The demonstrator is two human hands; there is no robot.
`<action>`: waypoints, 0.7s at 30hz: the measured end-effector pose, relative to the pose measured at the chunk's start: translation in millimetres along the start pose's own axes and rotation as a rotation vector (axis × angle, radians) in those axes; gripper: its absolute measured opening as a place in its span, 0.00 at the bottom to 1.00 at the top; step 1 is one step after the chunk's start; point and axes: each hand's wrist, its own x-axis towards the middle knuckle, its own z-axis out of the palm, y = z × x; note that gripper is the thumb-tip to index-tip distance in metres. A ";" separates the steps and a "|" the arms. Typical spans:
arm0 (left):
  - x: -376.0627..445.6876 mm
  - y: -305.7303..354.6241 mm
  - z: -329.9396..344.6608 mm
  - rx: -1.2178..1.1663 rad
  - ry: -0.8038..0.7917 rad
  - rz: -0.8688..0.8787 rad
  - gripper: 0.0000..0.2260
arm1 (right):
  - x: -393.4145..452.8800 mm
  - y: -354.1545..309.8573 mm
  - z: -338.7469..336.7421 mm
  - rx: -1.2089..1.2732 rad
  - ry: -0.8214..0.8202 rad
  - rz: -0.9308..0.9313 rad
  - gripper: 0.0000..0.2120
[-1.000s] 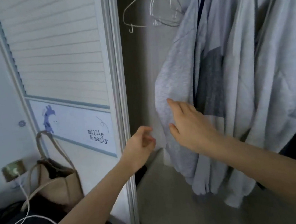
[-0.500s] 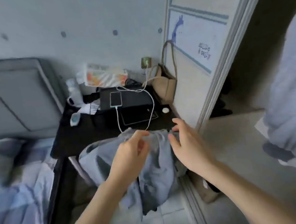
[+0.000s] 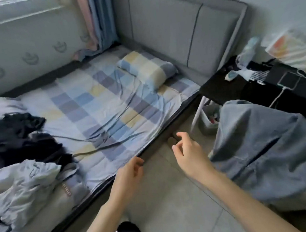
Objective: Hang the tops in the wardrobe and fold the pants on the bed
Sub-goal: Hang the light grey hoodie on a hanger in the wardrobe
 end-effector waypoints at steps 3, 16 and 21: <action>-27.1 -74.3 -47.7 -0.041 0.097 -0.199 0.07 | 13.1 -50.2 63.4 -0.003 -0.152 -0.080 0.20; -80.7 -391.0 -247.5 0.014 0.079 -0.795 0.10 | 65.5 -247.9 369.5 -0.174 -0.748 -0.128 0.20; -46.3 -466.0 -286.9 0.013 0.075 -0.894 0.18 | 96.0 -278.6 471.5 -0.246 -0.901 -0.093 0.20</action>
